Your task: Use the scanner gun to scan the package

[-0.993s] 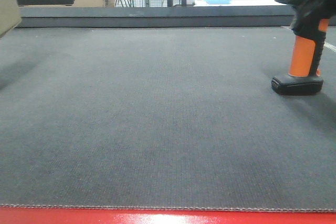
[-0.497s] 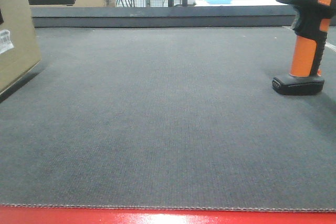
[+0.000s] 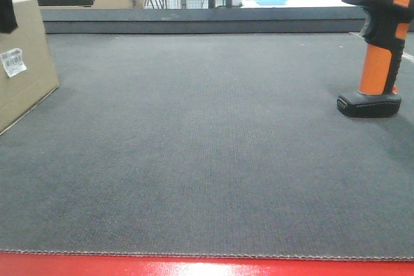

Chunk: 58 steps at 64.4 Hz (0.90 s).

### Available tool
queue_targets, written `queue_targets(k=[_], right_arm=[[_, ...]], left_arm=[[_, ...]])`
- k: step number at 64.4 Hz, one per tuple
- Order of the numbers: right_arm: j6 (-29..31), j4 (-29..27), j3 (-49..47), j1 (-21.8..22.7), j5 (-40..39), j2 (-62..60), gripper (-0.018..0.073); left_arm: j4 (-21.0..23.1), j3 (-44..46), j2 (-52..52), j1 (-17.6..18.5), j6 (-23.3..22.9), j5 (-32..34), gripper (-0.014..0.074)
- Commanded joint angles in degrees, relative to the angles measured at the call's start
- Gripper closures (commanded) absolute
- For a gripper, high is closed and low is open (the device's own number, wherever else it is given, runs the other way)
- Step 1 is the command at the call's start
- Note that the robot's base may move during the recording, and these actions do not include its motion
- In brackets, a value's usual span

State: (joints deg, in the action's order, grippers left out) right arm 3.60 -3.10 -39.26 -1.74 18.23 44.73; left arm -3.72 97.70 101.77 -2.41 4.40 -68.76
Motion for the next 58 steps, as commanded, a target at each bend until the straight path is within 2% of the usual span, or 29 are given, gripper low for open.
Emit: queue_targets(k=[1, 11, 16, 23, 26, 37, 48, 58], right_arm=[[0.4, 0.6, -0.4, 0.4, 1.2, -0.3, 0.0712], [0.4, 0.6, -0.3, 0.4, 2.4, -0.3, 0.0712], [0.4, 0.6, 0.7, 0.4, 2.4, -0.8, 0.0712], [0.4, 0.6, 3.8, 0.4, 1.5, -3.1, 0.0712], [0.4, 0.6, 5.2, 0.4, 0.5, -4.3, 0.0712], [0.4, 0.6, 11.7, 0.4, -2.9, -11.0, 0.0712], [0.4, 0.6, 16.6, 0.4, -4.1, -18.6, 0.0712], [0.4, 0.4, 19.9, 0.4, -4.1, -26.4, 0.0712]], left_arm=[[0.5, 0.2, -3.4, 0.3, -0.3, -0.8, 0.0069], [1.9, -2.2, -9.9, 0.3, -0.3, 1.6, 0.0069], [2.7, -5.8, -13.8, 0.3, -0.3, 5.7, 0.0073], [4.5, -15.0, -21.4, 0.3, -0.3, 13.8, 0.0123], [4.9, -18.7, -24.2, 0.3, -0.3, 16.5, 0.0162], [4.9, -34.0, -37.2, 0.3, -0.3, 30.9, 0.0441], [4.7, -47.1, -49.6, 0.3, -0.3, 41.0, 0.0697], [4.5, -58.1, -60.1, 0.3, -0.3, 53.0, 0.0708]])
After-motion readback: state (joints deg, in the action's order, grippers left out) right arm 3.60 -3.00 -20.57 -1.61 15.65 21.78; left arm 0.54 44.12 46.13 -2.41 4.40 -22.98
